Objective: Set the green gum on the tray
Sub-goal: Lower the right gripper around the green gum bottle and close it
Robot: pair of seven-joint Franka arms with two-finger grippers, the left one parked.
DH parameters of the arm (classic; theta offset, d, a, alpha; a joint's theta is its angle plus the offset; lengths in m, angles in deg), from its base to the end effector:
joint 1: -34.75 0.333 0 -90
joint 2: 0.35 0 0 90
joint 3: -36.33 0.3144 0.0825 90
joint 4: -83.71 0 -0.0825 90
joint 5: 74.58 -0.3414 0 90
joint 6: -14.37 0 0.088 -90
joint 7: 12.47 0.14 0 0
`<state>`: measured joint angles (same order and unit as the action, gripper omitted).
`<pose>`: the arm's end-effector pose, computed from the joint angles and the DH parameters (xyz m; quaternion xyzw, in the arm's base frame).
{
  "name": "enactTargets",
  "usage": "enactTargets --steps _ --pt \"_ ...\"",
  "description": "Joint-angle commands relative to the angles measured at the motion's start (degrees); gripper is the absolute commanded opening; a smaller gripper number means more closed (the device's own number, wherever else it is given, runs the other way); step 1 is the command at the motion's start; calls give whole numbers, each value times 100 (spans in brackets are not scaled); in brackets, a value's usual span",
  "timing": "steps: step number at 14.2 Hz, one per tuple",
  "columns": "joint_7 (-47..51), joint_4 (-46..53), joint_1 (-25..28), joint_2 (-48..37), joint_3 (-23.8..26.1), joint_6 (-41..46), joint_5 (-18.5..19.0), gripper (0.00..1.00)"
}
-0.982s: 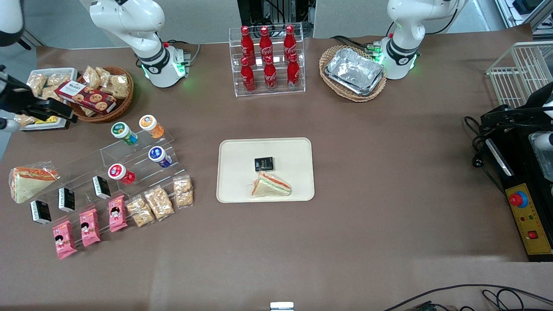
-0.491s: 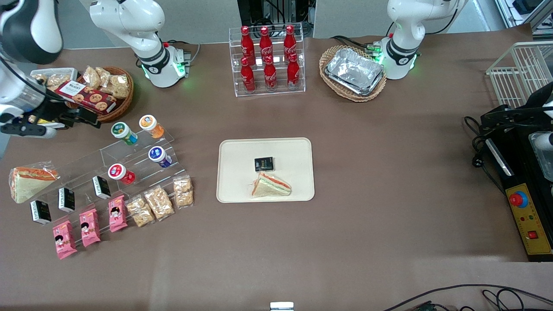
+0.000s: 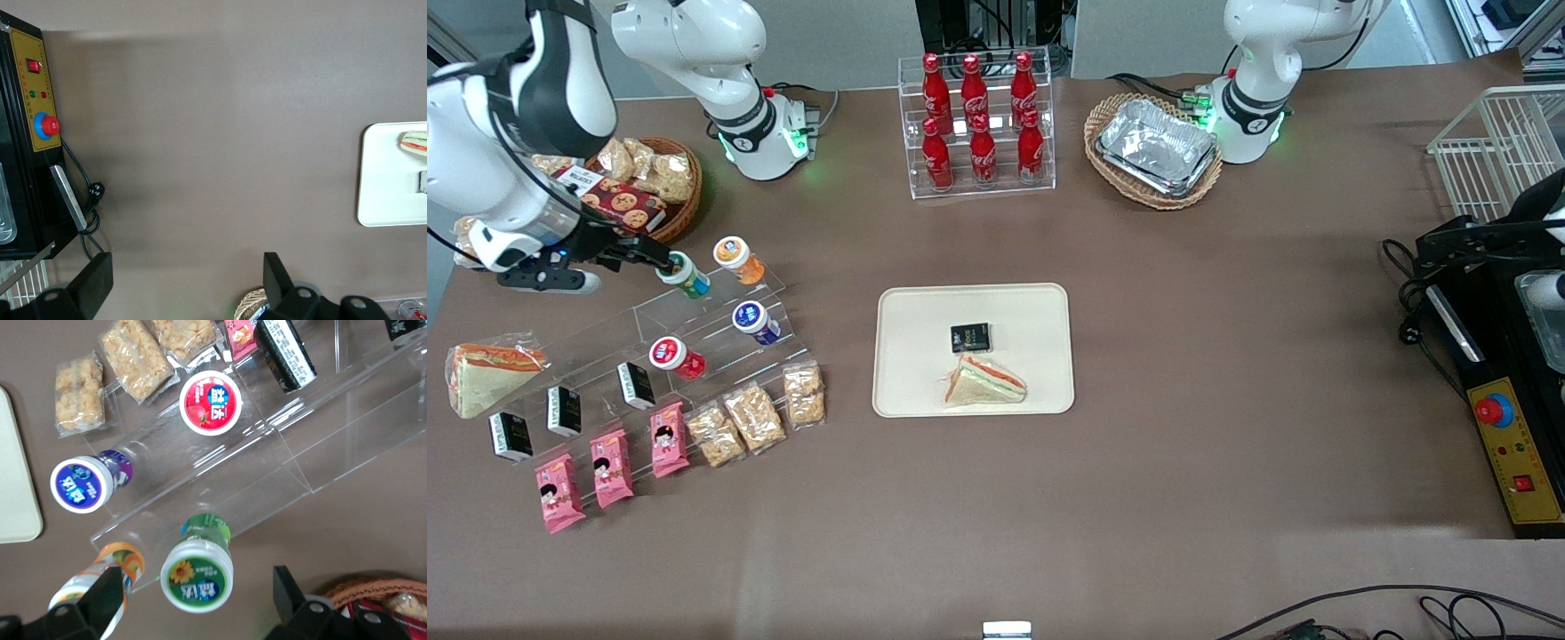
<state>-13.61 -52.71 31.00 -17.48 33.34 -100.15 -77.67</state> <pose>0.3983 -0.0425 0.4159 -0.9968 0.0595 0.0396 0.0345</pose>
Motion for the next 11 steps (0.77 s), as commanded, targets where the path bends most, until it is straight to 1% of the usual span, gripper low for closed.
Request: enactTargets --steps 1,3,7,8,9,10,11 --pt "17 -613 58 -176 -17 -526 2 100" --pt "43 -894 58 -220 -17 -772 -7 100" --pt "193 -957 110 -132 -8 -914 -16 100" --pt "202 -957 145 -132 -8 -940 -16 91" --pt "219 -957 163 -132 -8 -940 -16 72" --pt "219 -957 189 -123 -8 -940 -16 59" --pt "211 -948 207 -123 -17 -940 -16 51"
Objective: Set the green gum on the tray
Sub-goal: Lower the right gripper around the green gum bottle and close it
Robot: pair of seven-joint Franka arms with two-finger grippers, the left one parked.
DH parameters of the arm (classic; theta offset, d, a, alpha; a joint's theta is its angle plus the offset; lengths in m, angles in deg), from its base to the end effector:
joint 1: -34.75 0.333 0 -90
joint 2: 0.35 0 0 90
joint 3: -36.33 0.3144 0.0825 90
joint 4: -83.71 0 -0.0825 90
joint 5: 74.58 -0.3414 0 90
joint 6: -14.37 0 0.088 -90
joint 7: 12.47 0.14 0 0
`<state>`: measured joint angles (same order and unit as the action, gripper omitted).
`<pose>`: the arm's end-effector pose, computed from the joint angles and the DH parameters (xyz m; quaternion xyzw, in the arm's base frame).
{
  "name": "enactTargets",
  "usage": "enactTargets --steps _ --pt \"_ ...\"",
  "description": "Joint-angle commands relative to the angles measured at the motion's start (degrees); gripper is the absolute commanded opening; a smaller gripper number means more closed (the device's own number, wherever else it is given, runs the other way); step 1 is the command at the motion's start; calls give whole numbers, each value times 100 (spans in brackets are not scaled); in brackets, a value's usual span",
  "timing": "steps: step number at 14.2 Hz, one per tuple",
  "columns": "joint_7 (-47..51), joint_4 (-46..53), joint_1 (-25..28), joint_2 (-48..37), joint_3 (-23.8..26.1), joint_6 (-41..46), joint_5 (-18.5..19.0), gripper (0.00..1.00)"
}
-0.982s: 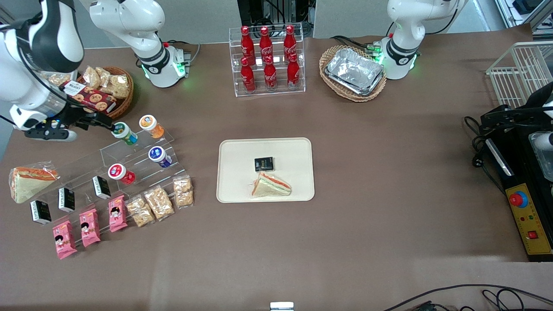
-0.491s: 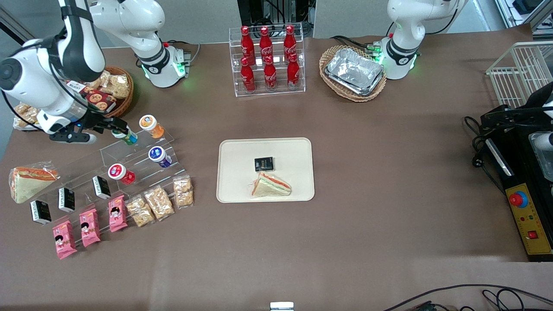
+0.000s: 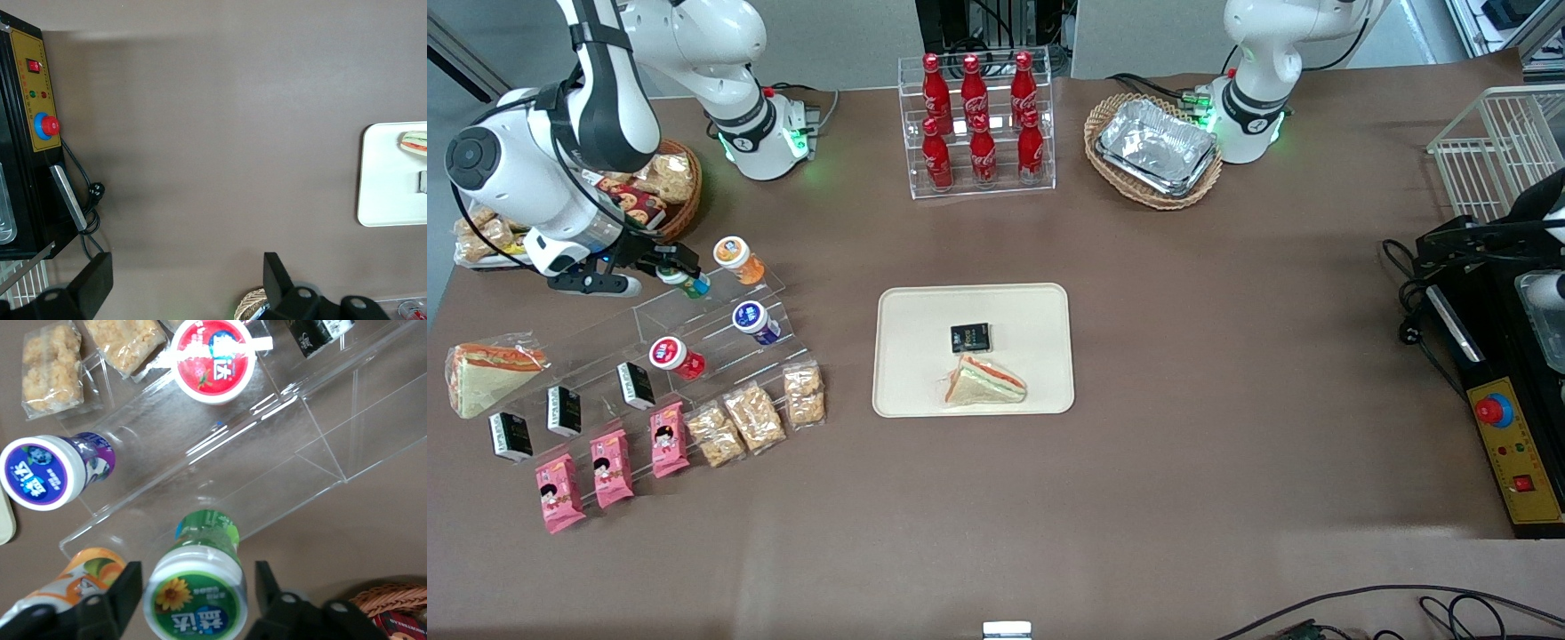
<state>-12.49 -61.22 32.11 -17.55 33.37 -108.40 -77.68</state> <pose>0.3806 -0.0331 0.3670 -0.9966 0.0627 0.0421 0.0318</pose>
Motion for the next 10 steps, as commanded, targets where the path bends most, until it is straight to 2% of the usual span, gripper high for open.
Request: enactTargets --steps 1,2,3,7,10 --pt "107 -97 114 -117 -20 -106 -15 49" --pt "99 -88 115 -108 -20 -106 -15 47" --pt "99 -88 115 -117 -20 -89 -15 40" --pt "29 174 115 -117 -12 25 -6 39" --pt "11 867 115 -12 -12 612 11 40"
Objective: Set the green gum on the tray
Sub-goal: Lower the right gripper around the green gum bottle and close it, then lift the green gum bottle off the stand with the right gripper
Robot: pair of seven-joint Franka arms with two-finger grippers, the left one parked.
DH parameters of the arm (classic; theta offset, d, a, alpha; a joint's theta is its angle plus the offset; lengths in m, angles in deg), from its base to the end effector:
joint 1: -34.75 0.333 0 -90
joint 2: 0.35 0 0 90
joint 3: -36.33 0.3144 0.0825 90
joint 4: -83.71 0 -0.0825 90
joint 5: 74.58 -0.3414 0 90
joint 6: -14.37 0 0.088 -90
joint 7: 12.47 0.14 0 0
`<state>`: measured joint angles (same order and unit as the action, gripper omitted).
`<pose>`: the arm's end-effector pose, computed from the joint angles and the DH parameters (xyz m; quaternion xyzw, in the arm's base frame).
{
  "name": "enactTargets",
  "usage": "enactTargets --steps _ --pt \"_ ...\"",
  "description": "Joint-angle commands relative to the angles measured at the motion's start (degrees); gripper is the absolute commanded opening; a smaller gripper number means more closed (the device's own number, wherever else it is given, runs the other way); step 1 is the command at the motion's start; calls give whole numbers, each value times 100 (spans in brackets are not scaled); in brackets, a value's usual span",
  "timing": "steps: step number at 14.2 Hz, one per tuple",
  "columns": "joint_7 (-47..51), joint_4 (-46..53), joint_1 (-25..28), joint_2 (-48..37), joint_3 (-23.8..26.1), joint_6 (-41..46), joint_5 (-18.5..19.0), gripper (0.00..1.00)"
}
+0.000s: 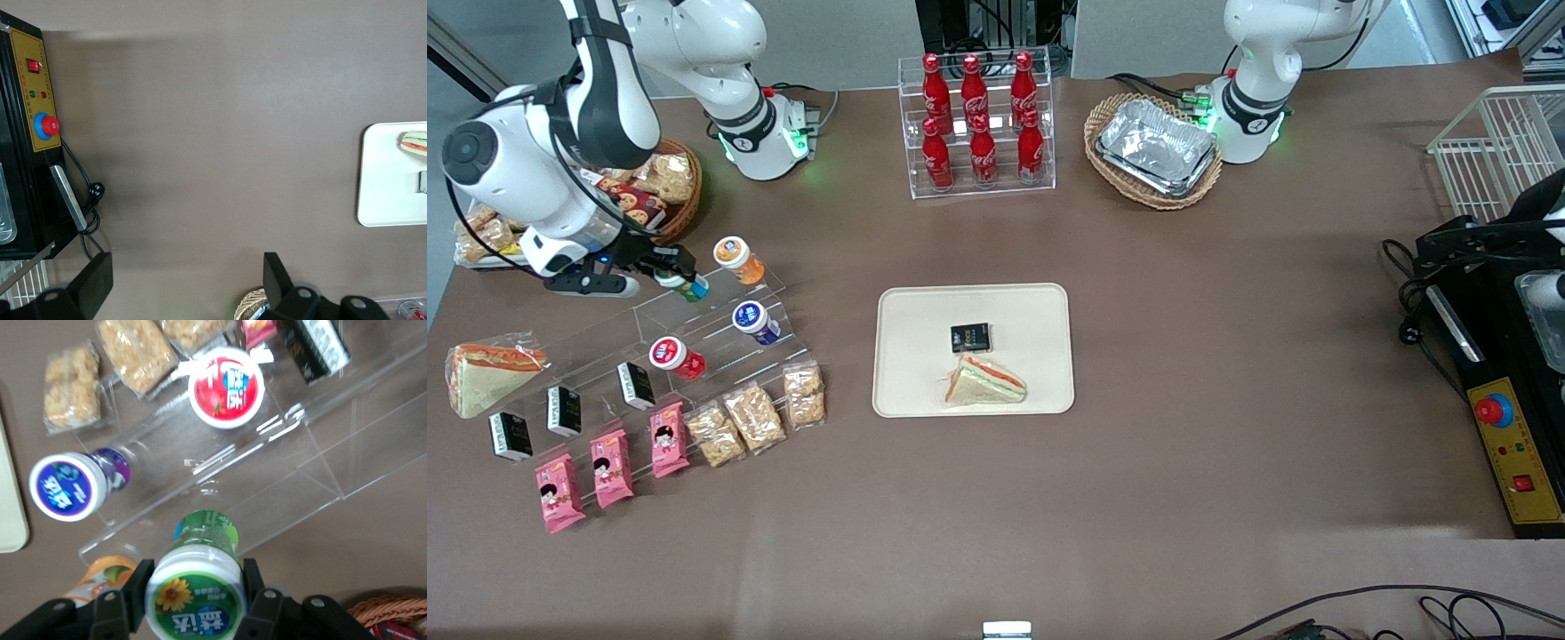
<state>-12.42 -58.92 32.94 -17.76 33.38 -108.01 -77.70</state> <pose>0.3911 -0.0285 0.3840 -0.9977 0.0557 0.0238 0.0313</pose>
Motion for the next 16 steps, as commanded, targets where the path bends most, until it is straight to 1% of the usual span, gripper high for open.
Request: enactTargets --steps 1,6,9,11,13,14,16 --pt "4 953 32 97 6 845 13 40" --pt "4 3000 32 870 6 2506 13 41" --pt "74 3863 40 1108 23 3280 -4 41" --pt "162 4041 32 1135 128 3501 -48 41" --pt "686 4042 32 1117 365 3580 -328 41" --pt "1107 4042 32 1126 601 3581 -417 41" --pt "1846 4015 32 1196 1154 3494 -470 41"
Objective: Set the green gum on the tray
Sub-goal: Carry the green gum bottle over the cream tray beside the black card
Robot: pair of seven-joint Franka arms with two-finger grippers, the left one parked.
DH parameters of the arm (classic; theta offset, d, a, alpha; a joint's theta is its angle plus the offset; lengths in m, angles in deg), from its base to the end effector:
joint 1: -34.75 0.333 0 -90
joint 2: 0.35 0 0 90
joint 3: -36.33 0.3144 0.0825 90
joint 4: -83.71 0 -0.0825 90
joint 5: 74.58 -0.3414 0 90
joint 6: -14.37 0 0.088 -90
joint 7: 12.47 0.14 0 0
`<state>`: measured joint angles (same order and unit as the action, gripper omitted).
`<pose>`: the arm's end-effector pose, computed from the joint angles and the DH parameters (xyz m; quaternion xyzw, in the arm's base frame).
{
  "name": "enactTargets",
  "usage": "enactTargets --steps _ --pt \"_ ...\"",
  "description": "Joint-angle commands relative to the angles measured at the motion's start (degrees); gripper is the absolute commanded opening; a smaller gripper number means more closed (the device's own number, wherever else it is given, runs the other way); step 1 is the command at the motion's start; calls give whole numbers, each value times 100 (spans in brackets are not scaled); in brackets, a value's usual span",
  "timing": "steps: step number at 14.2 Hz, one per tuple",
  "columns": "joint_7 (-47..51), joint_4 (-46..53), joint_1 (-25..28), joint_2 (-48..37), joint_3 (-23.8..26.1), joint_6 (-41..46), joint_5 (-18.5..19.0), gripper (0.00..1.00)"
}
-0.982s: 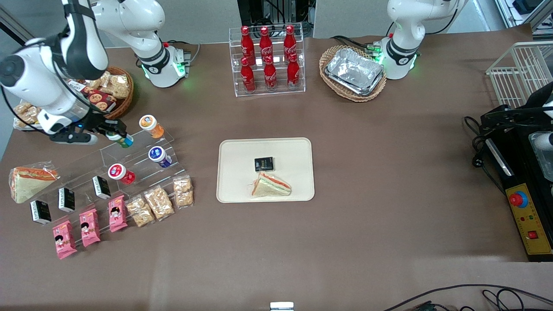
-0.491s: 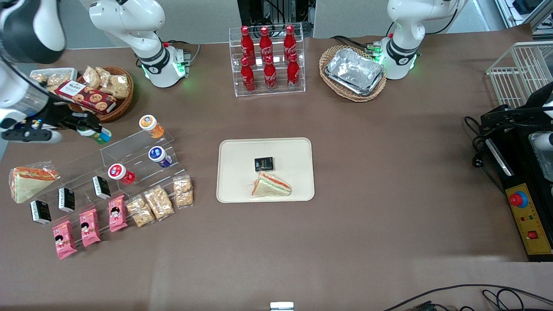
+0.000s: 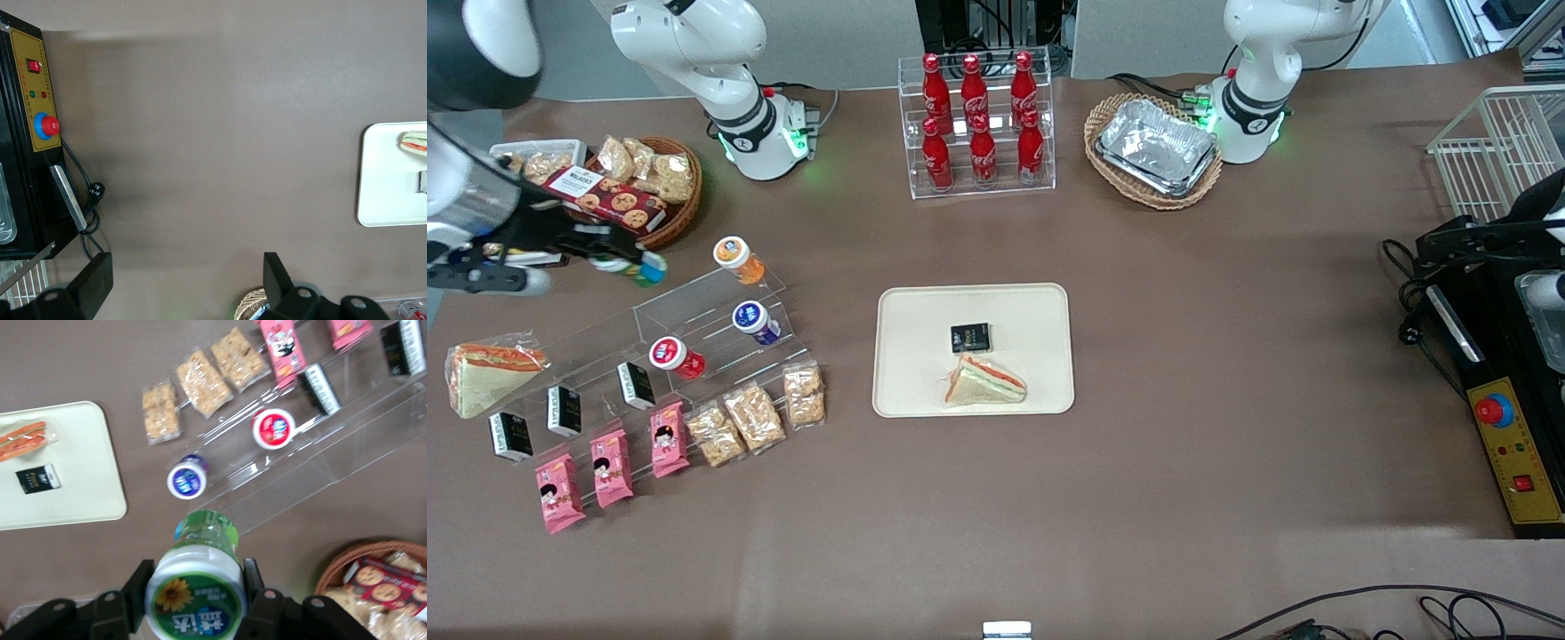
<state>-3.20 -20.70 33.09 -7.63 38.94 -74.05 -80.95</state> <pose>0.4566 0.0244 0.5438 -0.9929 0.0753 0.0803 0.0457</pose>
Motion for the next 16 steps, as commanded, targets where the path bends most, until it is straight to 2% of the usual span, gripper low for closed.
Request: enactTargets --steps 1,2,5,8,13,16 --pt "1302 202 16 296 879 10 -311 41" --pt "1680 176 16 384 1056 -165 -443 41" --pt "2464 9 16 753 1627 -894 -524 41" --pt "2765 -88 130 1192 1980 -1545 -524 42" --pt "3511 -315 806 2044 1989 -2949 -409 43" --pt "3661 -798 1017 2415 1989 -3978 -146 43"
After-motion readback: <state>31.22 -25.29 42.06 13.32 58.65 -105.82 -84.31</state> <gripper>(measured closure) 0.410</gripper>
